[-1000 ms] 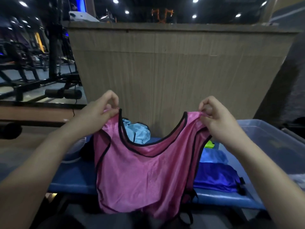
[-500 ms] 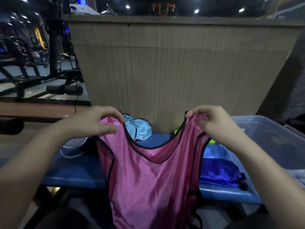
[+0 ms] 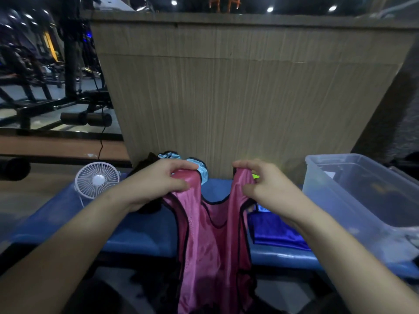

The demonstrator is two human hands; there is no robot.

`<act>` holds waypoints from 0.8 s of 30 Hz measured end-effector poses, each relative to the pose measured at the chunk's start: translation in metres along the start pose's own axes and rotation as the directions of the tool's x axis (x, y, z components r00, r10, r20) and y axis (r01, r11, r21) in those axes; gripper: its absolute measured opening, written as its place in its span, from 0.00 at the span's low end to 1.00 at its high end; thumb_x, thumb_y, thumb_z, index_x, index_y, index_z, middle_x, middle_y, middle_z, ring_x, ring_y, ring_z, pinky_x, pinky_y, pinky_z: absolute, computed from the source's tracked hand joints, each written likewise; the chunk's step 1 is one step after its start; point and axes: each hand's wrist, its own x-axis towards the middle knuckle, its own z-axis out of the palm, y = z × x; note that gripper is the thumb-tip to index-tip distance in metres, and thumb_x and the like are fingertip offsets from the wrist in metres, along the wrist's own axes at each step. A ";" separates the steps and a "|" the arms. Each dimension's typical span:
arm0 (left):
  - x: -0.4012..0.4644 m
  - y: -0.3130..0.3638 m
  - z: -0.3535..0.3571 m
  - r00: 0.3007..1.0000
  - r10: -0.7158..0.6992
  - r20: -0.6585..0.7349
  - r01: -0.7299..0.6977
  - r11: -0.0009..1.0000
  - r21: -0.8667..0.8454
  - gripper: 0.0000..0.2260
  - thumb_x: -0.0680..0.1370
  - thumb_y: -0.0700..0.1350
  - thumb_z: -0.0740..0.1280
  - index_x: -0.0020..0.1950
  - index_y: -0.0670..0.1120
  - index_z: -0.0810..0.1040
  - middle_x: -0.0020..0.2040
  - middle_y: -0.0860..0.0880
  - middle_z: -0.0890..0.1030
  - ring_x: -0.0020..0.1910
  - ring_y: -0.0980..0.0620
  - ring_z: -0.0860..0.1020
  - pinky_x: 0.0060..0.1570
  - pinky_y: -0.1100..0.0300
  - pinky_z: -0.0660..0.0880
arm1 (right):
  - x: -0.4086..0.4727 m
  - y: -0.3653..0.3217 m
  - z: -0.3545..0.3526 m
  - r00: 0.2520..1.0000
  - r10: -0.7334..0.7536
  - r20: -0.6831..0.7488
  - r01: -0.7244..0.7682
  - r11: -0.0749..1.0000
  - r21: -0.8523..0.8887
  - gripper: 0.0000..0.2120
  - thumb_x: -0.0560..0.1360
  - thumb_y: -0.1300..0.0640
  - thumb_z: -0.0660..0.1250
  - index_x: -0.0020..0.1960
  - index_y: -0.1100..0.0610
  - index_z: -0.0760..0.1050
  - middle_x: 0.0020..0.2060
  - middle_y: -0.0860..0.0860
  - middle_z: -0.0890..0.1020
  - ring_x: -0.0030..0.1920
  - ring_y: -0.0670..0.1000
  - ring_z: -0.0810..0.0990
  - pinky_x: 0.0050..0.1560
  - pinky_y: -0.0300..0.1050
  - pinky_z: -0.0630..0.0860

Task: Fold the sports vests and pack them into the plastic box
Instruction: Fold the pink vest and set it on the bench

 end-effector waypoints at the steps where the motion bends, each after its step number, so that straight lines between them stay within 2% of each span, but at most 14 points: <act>1: 0.001 -0.001 0.005 1.000 0.007 -0.001 -0.007 1.000 -0.018 0.21 0.71 0.40 0.73 0.63 0.54 0.81 0.61 0.56 0.82 0.61 0.55 0.80 0.63 0.62 0.73 | 0.000 -0.001 0.007 1.000 -0.008 0.003 0.008 1.000 -0.014 0.28 0.70 0.69 0.64 0.68 0.54 0.75 0.49 0.48 0.78 0.36 0.45 0.79 0.49 0.50 0.82; 3: 0.002 -0.001 0.015 1.000 0.016 0.000 -0.016 0.999 -0.043 0.23 0.73 0.36 0.73 0.67 0.50 0.78 0.63 0.55 0.81 0.63 0.59 0.78 0.66 0.64 0.72 | -0.002 -0.003 0.020 1.000 -0.021 0.013 0.021 0.999 -0.025 0.28 0.70 0.69 0.64 0.69 0.54 0.75 0.56 0.49 0.77 0.43 0.47 0.80 0.48 0.41 0.78; 4: 0.002 -0.001 0.020 1.000 0.026 0.005 -0.026 0.999 -0.040 0.25 0.72 0.37 0.74 0.69 0.48 0.77 0.65 0.55 0.80 0.65 0.60 0.77 0.67 0.65 0.70 | -0.002 -0.005 0.026 0.999 -0.024 0.023 0.025 0.999 -0.044 0.28 0.71 0.68 0.65 0.70 0.55 0.74 0.58 0.49 0.77 0.50 0.47 0.81 0.50 0.36 0.75; 6: 0.002 0.001 0.029 0.999 0.044 0.014 -0.043 0.998 -0.036 0.32 0.68 0.42 0.73 0.73 0.48 0.73 0.68 0.56 0.78 0.68 0.62 0.73 0.71 0.62 0.68 | -0.002 -0.007 0.036 0.998 -0.041 0.051 0.044 0.998 -0.055 0.29 0.70 0.65 0.67 0.71 0.55 0.73 0.59 0.50 0.76 0.59 0.48 0.78 0.56 0.35 0.73; 7: 0.002 0.002 0.033 0.999 0.046 0.018 -0.045 0.998 -0.049 0.35 0.66 0.43 0.72 0.74 0.47 0.72 0.69 0.56 0.77 0.70 0.62 0.72 0.73 0.59 0.67 | -0.003 -0.010 0.041 0.997 -0.049 0.065 0.051 0.998 -0.031 0.30 0.69 0.63 0.67 0.72 0.55 0.73 0.59 0.51 0.77 0.60 0.50 0.78 0.59 0.39 0.74; 9: 0.001 0.003 0.038 0.998 0.051 0.027 -0.050 0.997 -0.056 0.36 0.66 0.42 0.71 0.75 0.48 0.71 0.70 0.55 0.76 0.71 0.61 0.71 0.73 0.56 0.67 | -0.003 -0.012 0.046 0.997 -0.026 0.077 0.022 0.998 0.051 0.34 0.64 0.57 0.66 0.72 0.53 0.72 0.58 0.51 0.78 0.57 0.53 0.81 0.60 0.51 0.78; 11: -0.001 0.005 0.041 0.998 0.053 0.034 -0.052 0.998 -0.045 0.36 0.67 0.42 0.70 0.76 0.51 0.69 0.69 0.55 0.77 0.71 0.59 0.72 0.73 0.53 0.69 | -0.004 -0.012 0.049 0.995 -0.028 0.095 0.017 0.994 0.108 0.34 0.62 0.54 0.66 0.69 0.47 0.73 0.53 0.50 0.80 0.52 0.55 0.84 0.54 0.57 0.81; 13: -0.001 0.006 0.042 0.998 0.044 0.055 -0.039 0.996 -0.084 0.34 0.70 0.41 0.68 0.76 0.54 0.67 0.64 0.54 0.81 0.65 0.54 0.78 0.69 0.50 0.72 | -0.007 -0.010 0.052 0.996 -0.027 0.089 0.009 0.981 0.192 0.32 0.65 0.59 0.68 0.68 0.42 0.71 0.47 0.48 0.82 0.47 0.59 0.85 0.49 0.62 0.82; 15: -0.002 0.006 0.042 0.996 0.043 0.075 -0.032 0.990 -0.135 0.29 0.75 0.43 0.67 0.75 0.56 0.67 0.59 0.55 0.84 0.60 0.54 0.81 0.68 0.50 0.73 | -0.008 -0.009 0.052 0.992 0.007 0.126 -0.052 0.931 0.361 0.31 0.70 0.67 0.67 0.67 0.41 0.70 0.47 0.48 0.83 0.48 0.60 0.85 0.49 0.62 0.83; 16: -0.002 0.006 0.041 0.996 0.042 0.081 -0.030 0.989 -0.143 0.28 0.75 0.48 0.68 0.75 0.57 0.67 0.59 0.56 0.84 0.60 0.55 0.81 0.69 0.51 0.72 | -0.010 -0.010 0.051 0.986 0.011 0.165 -0.084 0.893 0.443 0.30 0.73 0.70 0.65 0.67 0.44 0.70 0.49 0.49 0.82 0.48 0.58 0.86 0.50 0.60 0.83; 19: -0.002 0.002 0.040 0.994 0.049 0.096 -0.040 0.995 -0.087 0.38 0.69 0.63 0.73 0.76 0.60 0.65 0.66 0.56 0.80 0.66 0.59 0.76 0.72 0.51 0.69 | -0.012 -0.014 0.047 0.974 0.001 0.227 -0.126 0.834 0.537 0.28 0.75 0.74 0.59 0.70 0.53 0.67 0.56 0.57 0.78 0.42 0.56 0.86 0.51 0.60 0.83; 22: -0.001 0.000 0.038 0.991 0.074 0.108 -0.073 0.997 -0.008 0.40 0.67 0.66 0.74 0.76 0.59 0.65 0.71 0.57 0.75 0.74 0.60 0.67 0.75 0.51 0.65 | -0.012 -0.013 0.045 0.975 0.010 0.224 -0.134 0.827 0.547 0.24 0.76 0.76 0.57 0.66 0.55 0.68 0.55 0.56 0.77 0.39 0.56 0.85 0.46 0.56 0.83; 24: -0.003 0.002 0.037 0.988 0.091 0.127 -0.088 0.996 -0.031 0.38 0.69 0.62 0.76 0.76 0.56 0.66 0.70 0.55 0.76 0.73 0.59 0.69 0.74 0.50 0.66 | -0.012 -0.010 0.045 0.980 -0.006 0.201 -0.101 0.848 0.520 0.24 0.75 0.76 0.59 0.64 0.54 0.69 0.55 0.58 0.78 0.39 0.57 0.85 0.44 0.58 0.84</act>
